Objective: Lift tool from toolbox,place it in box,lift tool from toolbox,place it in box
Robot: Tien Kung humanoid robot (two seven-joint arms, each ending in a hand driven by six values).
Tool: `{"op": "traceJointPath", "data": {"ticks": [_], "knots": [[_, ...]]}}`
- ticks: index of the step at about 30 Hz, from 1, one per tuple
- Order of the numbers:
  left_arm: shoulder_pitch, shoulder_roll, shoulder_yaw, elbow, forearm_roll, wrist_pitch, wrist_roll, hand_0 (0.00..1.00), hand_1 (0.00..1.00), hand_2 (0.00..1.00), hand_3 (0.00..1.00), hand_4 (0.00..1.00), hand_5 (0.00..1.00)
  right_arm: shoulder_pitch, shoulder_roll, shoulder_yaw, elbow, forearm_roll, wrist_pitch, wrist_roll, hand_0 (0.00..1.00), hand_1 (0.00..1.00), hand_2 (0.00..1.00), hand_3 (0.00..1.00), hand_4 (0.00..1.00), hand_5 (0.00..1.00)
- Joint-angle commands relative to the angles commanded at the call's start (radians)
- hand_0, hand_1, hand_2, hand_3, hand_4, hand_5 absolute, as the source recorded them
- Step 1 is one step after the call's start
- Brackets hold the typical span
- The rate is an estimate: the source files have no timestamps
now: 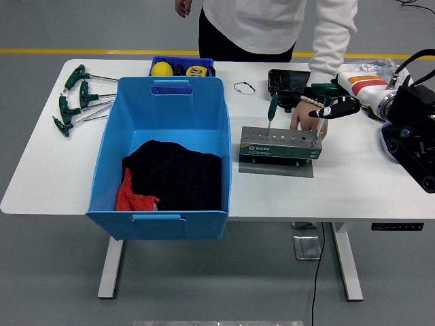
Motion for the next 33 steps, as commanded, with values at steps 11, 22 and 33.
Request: {"op": "traceJointPath", "data": {"ticks": [11,22,33], "knots": [[-0.002,0.001,0.016,0.000,-0.011,-0.002,-0.001,0.548,0.538,0.540,0.718,0.754,0.668,-0.001,0.013,-0.029,-0.010,-0.013,-0.057,-0.013,0.253,0.251,0.257,0.284,0.998,0.804],[-0.006,0.001,0.022,0.000,-0.014,-0.001,0.001,0.545,0.534,0.539,0.718,0.754,0.667,0.000,0.032,-0.057,-0.062,0.004,-0.133,-0.010,0.208,0.185,0.193,0.189,0.998,0.819],[-0.005,0.001,0.019,0.000,-0.003,0.000,0.005,0.548,0.536,0.538,0.716,0.753,0.667,-0.011,0.037,-0.085,-0.092,0.054,-0.263,0.021,0.081,0.054,0.078,0.071,0.998,0.760]]}}
